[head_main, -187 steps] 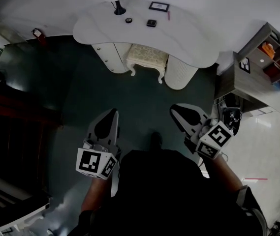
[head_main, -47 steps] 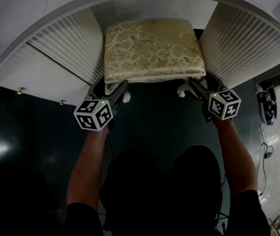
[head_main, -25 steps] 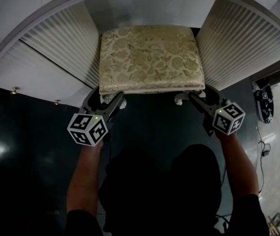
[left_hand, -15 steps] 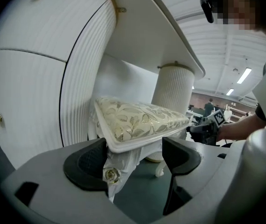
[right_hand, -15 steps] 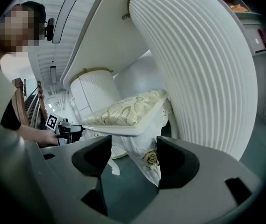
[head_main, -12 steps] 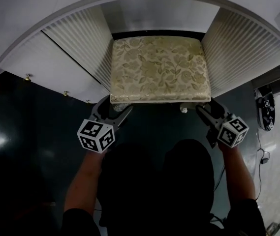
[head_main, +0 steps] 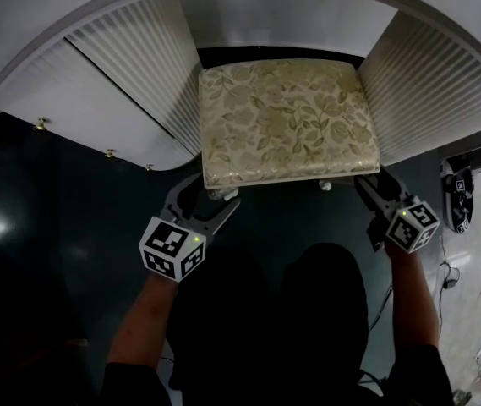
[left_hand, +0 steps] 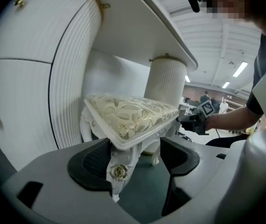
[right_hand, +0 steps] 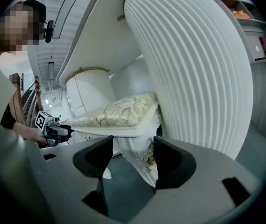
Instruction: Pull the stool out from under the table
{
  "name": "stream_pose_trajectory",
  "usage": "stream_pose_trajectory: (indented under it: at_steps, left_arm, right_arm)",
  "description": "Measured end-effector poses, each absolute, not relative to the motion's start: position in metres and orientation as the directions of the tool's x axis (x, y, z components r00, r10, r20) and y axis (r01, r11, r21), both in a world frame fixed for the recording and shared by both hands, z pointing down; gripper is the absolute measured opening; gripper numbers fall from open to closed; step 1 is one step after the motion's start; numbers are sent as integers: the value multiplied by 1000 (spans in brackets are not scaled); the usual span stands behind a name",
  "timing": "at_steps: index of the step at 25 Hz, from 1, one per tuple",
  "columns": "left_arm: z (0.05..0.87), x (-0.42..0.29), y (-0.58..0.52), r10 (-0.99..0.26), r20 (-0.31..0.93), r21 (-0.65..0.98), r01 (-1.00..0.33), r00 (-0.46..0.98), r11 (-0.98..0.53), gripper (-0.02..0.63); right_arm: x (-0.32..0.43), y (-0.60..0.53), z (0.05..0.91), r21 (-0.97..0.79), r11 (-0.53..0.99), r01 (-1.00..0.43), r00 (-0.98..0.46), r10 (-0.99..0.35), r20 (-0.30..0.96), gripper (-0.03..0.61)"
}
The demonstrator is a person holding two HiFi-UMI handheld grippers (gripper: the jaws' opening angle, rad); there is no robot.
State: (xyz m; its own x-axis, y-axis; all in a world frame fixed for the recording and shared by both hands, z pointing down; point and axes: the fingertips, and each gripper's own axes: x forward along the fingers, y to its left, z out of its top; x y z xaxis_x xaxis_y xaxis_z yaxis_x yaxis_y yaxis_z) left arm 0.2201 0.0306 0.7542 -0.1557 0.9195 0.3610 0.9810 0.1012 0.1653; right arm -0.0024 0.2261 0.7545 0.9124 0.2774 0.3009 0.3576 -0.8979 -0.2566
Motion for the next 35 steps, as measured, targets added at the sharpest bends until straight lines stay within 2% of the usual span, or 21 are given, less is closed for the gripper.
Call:
stream_pose_trajectory:
  at_steps: [5,13,22,26,30,35]
  left_arm:
    - [757,221,33,921,356,187,978,-158,96,339]
    - [754,224,33,915,373,208,975,-156,82,339]
    - [741,230,35,890,410,258,961,-200,97,339]
    - [739,229,34,880,421,254,960,-221,120,341]
    - [740,232,35,870,430,275,953,-240,126,341]
    - [732,236,34,861,430,469,882,-272,44,350]
  right_arm:
    - [2,225,753,-244,-909,339,916,260,304,253]
    - [-1,208,744,-334,-896,292,937,198,289,253]
    - [-1,196,729,-418,-887,195,938,44,344,253]
    - [-4,200,736,-369,-905,211,907,40,420,253]
    - [2,209,733,-445,-859,253,905,48,422,253]
    - [7,216,744,-450,-831,326,842,38,539,256]
